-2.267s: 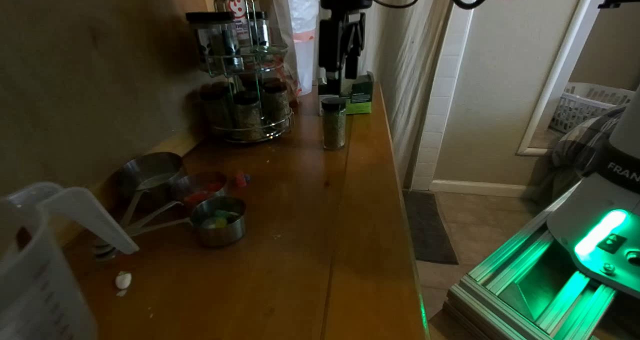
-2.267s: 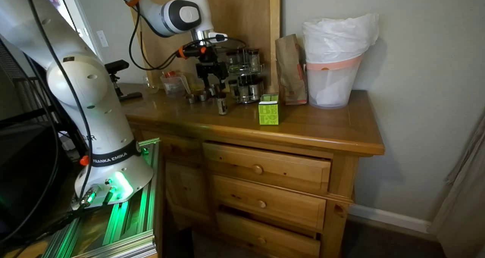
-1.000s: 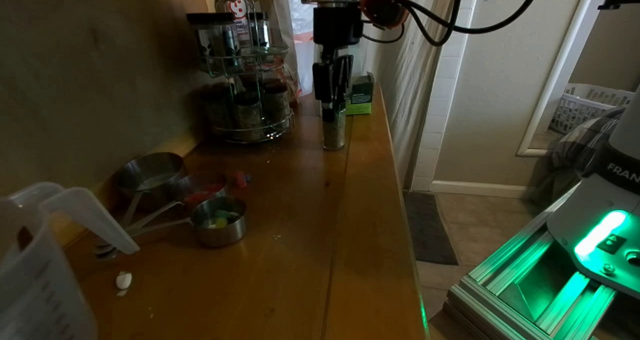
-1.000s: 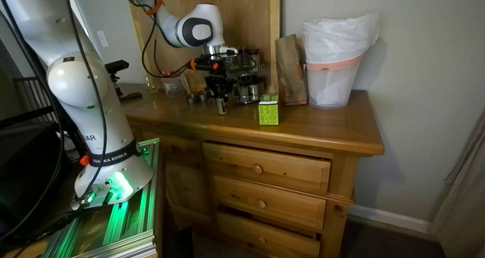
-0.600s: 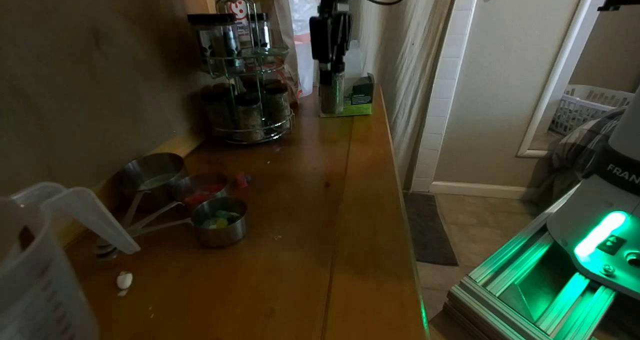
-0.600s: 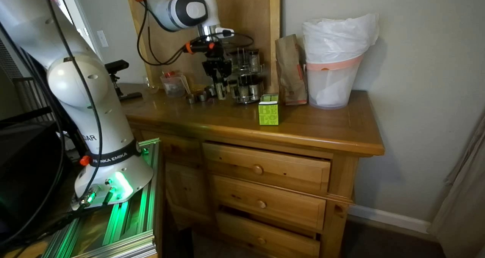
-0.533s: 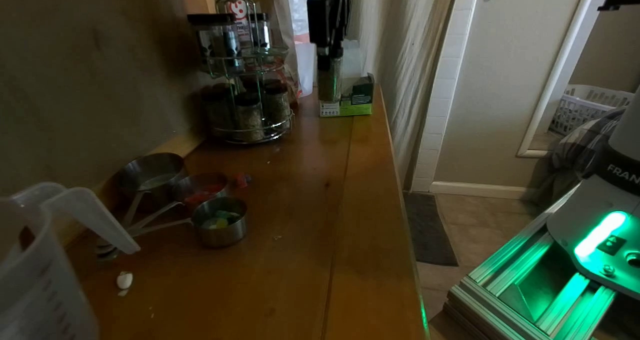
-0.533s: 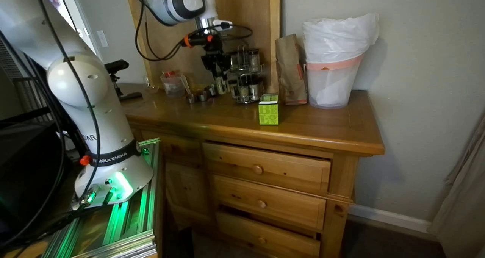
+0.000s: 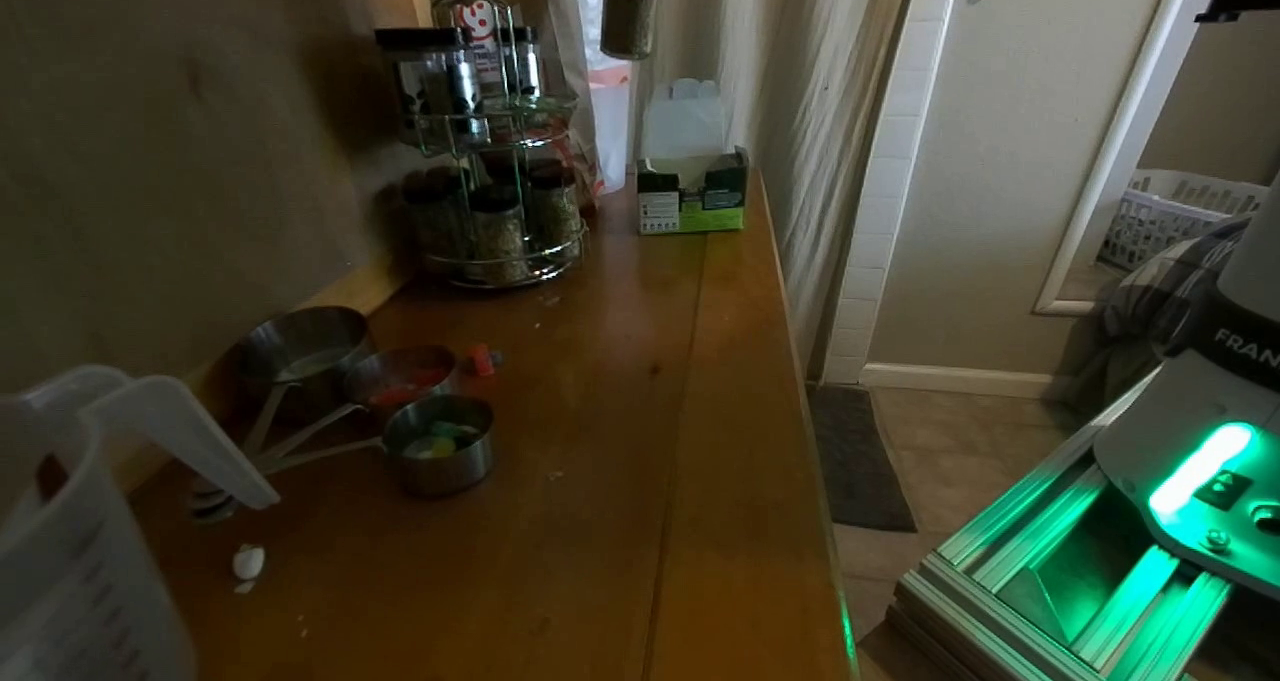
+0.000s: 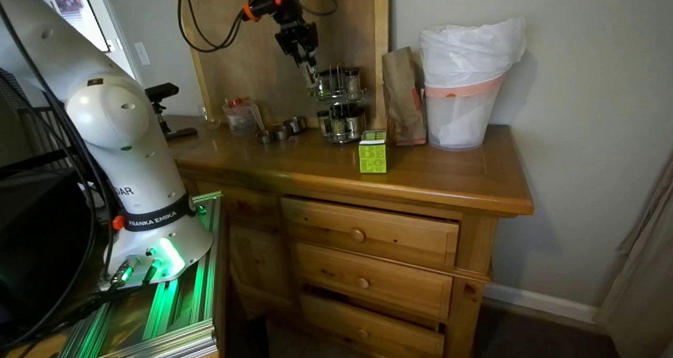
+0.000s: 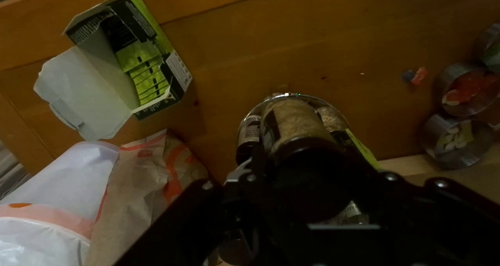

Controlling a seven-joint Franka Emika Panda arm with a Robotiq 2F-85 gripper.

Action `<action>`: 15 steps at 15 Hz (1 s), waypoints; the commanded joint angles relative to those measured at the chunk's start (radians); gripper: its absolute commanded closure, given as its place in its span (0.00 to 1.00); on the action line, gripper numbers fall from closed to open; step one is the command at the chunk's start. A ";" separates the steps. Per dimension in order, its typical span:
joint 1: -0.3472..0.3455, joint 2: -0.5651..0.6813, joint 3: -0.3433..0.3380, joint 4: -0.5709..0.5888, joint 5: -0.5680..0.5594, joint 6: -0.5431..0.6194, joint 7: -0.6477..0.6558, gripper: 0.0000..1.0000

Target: Put the bottle on the top rack

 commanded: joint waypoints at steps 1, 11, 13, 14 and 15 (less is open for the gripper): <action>-0.004 0.067 -0.002 0.065 0.006 0.015 0.028 0.75; -0.045 0.332 0.022 0.306 -0.074 0.007 0.140 0.75; -0.050 0.366 0.020 0.332 -0.096 -0.001 0.166 0.75; -0.052 0.378 0.018 0.341 -0.106 -0.004 0.178 0.75; -0.052 0.389 0.016 0.349 -0.112 -0.009 0.185 0.75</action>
